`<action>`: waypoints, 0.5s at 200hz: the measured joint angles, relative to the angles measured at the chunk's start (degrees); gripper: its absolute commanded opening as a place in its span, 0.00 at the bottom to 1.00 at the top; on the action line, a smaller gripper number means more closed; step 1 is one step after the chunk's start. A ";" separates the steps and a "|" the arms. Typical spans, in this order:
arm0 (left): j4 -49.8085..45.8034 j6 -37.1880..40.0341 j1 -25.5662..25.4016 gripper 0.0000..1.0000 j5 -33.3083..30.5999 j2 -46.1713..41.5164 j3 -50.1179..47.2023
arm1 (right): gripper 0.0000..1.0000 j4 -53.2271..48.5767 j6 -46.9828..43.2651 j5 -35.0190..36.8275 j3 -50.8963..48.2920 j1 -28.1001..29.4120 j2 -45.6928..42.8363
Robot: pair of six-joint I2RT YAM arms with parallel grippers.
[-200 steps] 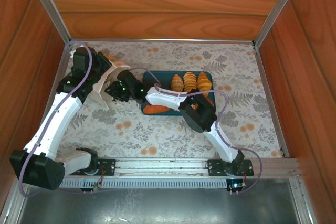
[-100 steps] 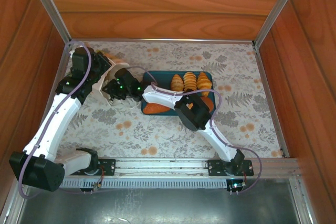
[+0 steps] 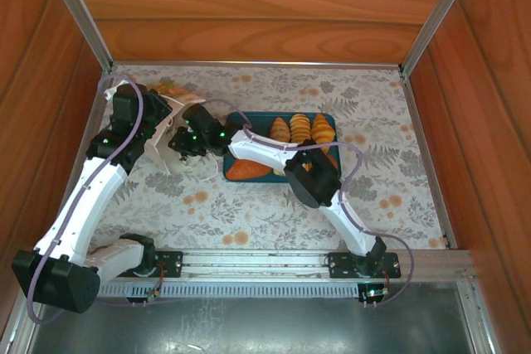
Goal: Take the fake bread out of the paper bag
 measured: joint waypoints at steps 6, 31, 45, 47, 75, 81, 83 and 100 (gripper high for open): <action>0.00 0.00 0.00 0.00 -0.22 0.00 0.00 | 0.17 -0.61 -0.55 -0.15 -0.87 0.04 -1.07; 0.00 0.00 0.00 0.00 -0.59 0.11 0.00 | 0.17 -1.70 -1.42 -0.90 -5.31 0.17 -5.11; 0.00 -0.02 0.00 0.00 -0.74 0.46 0.00 | 0.17 -1.95 -1.38 -2.08 -6.75 0.39 -6.27; 0.00 -0.02 0.00 0.00 -0.76 0.55 0.00 | 0.17 -1.97 -1.36 -2.36 -6.95 0.39 -6.45; -0.02 -0.02 0.00 0.00 -1.05 1.29 0.00 | 0.17 -3.34 -1.84 -4.83 -7.91 0.42 -7.45; 0.00 -0.02 0.00 0.00 -1.18 1.38 0.00 | 0.17 -3.98 -2.23 -5.14 -7.91 0.42 -7.69; -0.02 -0.02 0.00 0.00 -1.22 1.40 0.00 | 0.17 -4.24 -2.45 -5.25 -7.91 0.42 -7.82; -0.02 -0.02 0.00 0.00 -1.40 1.49 0.00 | 0.19 -6.47 -3.93 -5.86 -7.91 0.42 -8.74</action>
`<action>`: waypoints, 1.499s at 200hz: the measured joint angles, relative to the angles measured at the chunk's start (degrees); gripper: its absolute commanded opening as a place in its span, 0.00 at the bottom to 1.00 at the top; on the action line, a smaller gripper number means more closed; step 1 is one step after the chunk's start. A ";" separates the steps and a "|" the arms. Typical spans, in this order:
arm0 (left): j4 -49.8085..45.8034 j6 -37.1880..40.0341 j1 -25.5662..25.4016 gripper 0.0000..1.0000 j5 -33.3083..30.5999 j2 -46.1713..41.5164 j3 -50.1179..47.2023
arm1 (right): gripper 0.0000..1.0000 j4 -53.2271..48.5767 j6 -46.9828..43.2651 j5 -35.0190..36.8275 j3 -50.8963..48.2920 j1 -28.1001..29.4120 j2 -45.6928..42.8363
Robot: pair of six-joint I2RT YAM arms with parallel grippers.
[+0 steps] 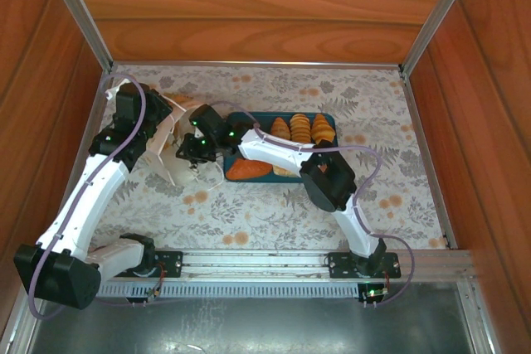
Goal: Take the fake bread out of the paper bag
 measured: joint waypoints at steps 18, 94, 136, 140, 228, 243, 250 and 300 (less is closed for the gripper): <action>0.02 0.00 0.00 0.00 -0.09 0.00 0.00 | 0.25 -2.16 -1.27 -0.20 0.00 -0.02 -1.07; -0.04 0.00 0.00 0.00 0.55 -2.23 -0.33 | 0.35 -4.92 -1.27 -2.21 5.22 -0.57 2.10; 0.00 0.00 0.00 0.00 0.52 -3.63 -0.39 | 0.34 -6.99 -1.33 -3.17 11.28 -0.87 6.47; 0.00 0.00 0.00 0.00 0.52 -3.63 -0.42 | 0.32 -7.15 -1.25 -3.39 11.82 -0.87 6.95; -0.42 0.92 0.15 0.00 -2.34 -4.09 -3.21 | 0.18 -9.16 -11.82 -0.24 11.69 -0.72 6.51; -0.52 1.31 0.42 0.00 -2.95 -4.57 -3.21 | 0.18 -8.90 -14.73 2.03 7.89 -0.61 3.72; -0.68 1.53 0.55 0.00 -3.39 -4.83 -3.21 | 0.18 -8.52 -15.80 2.93 5.99 -0.39 2.23; -1.68 1.99 1.16 0.00 -5.29 -5.64 -3.21 | 0.17 -6.27 -22.12 7.67 -3.08 -0.13 -6.16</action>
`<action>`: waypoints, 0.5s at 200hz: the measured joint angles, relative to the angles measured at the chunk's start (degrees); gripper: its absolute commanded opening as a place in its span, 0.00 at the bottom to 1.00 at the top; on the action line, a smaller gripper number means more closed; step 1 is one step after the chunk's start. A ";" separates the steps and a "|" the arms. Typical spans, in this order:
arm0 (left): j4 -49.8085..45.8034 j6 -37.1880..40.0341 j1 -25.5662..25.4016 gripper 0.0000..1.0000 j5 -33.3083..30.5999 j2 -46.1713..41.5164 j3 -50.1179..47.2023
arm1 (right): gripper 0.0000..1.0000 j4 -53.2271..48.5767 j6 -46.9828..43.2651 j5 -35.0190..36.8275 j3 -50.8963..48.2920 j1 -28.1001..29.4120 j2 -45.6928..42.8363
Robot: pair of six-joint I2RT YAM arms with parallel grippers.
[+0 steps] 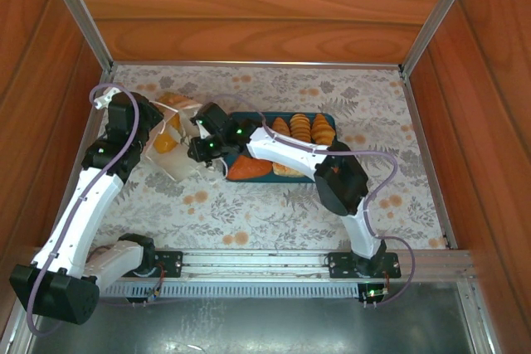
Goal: Take the fake bread out of the paper bag
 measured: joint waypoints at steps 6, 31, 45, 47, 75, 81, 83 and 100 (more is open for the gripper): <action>-0.04 -0.02 0.00 0.00 0.00 0.02 0.00 | 0.17 0.09 -1.03 0.57 0.09 0.15 -0.17; -0.07 -0.02 0.00 0.00 0.02 0.39 0.04 | 0.17 -0.74 -5.53 3.69 0.74 0.70 -0.20; -0.13 0.00 0.00 0.00 0.02 0.55 0.04 | 0.17 -1.33 -8.87 6.45 0.81 1.38 -0.20; -0.15 0.04 0.00 0.00 0.00 0.57 0.04 | 0.17 -1.40 -9.29 6.75 0.81 1.49 -0.20; -0.37 0.46 0.00 0.00 -0.22 0.55 0.04 | 0.18 -1.75 -17.70 11.82 0.15 3.30 -0.48; -0.44 0.61 0.00 0.00 -0.26 0.52 0.04 | 0.18 -1.77 -20.00 12.96 -0.33 3.72 -0.72; -0.46 0.61 0.00 0.00 -0.33 0.52 0.04 | 0.18 -1.75 -20.55 13.16 -0.46 3.85 -0.79; -0.48 0.85 0.00 0.00 -0.59 0.42 0.04 | 0.18 -1.68 -28.06 16.85 -1.99 5.03 -1.53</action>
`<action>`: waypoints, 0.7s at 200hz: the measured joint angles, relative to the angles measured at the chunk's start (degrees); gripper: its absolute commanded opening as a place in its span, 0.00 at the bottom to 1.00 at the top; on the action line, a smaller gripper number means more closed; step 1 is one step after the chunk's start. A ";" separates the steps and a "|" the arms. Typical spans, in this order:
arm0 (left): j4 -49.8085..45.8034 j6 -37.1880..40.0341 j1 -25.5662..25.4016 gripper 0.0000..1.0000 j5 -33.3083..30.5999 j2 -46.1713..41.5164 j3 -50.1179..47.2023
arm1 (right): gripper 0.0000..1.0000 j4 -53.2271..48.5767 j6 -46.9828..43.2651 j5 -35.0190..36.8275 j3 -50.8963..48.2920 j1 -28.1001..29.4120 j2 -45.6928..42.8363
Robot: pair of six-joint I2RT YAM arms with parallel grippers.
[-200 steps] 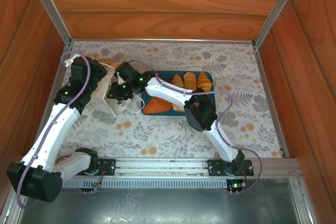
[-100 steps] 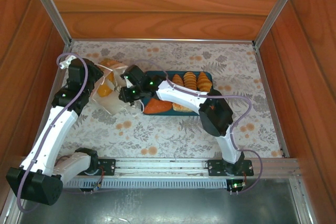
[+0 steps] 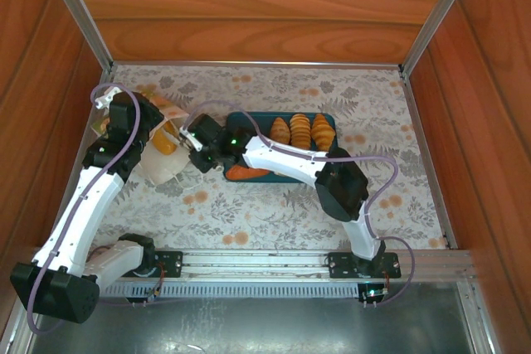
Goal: Take the fake bread out of the paper bag
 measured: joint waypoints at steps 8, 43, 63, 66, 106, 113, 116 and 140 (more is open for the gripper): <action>-0.02 0.17 0.00 0.00 0.00 -0.04 0.00 | 0.17 0.24 -3.54 2.23 -0.61 0.55 -0.20; -0.07 0.24 0.00 0.00 0.09 -0.07 0.00 | 0.17 4.09 -20.17 13.25 -3.39 3.52 -0.26; -0.07 0.24 0.00 0.00 0.48 -0.07 0.00 | 0.17 6.71 -28.63 19.50 -3.52 4.61 -0.17; -0.07 0.24 0.00 0.00 0.50 -0.09 0.00 | 0.17 7.37 -29.94 20.48 -3.52 4.85 -0.17; -0.07 0.22 0.00 0.00 0.70 -0.94 0.00 | 0.18 12.90 -40.63 26.95 -3.65 5.27 -0.15; -0.07 0.22 0.00 0.00 0.70 -1.05 0.00 | 0.18 13.07 -41.99 27.50 -3.65 5.35 -0.13; -0.09 0.22 0.00 0.00 0.70 -1.07 0.00 | 0.18 13.07 -42.27 27.61 -3.65 5.38 -0.11; -0.13 0.22 0.00 0.00 0.76 -1.09 0.00 | 0.21 12.24 -43.78 28.20 -3.52 5.66 0.94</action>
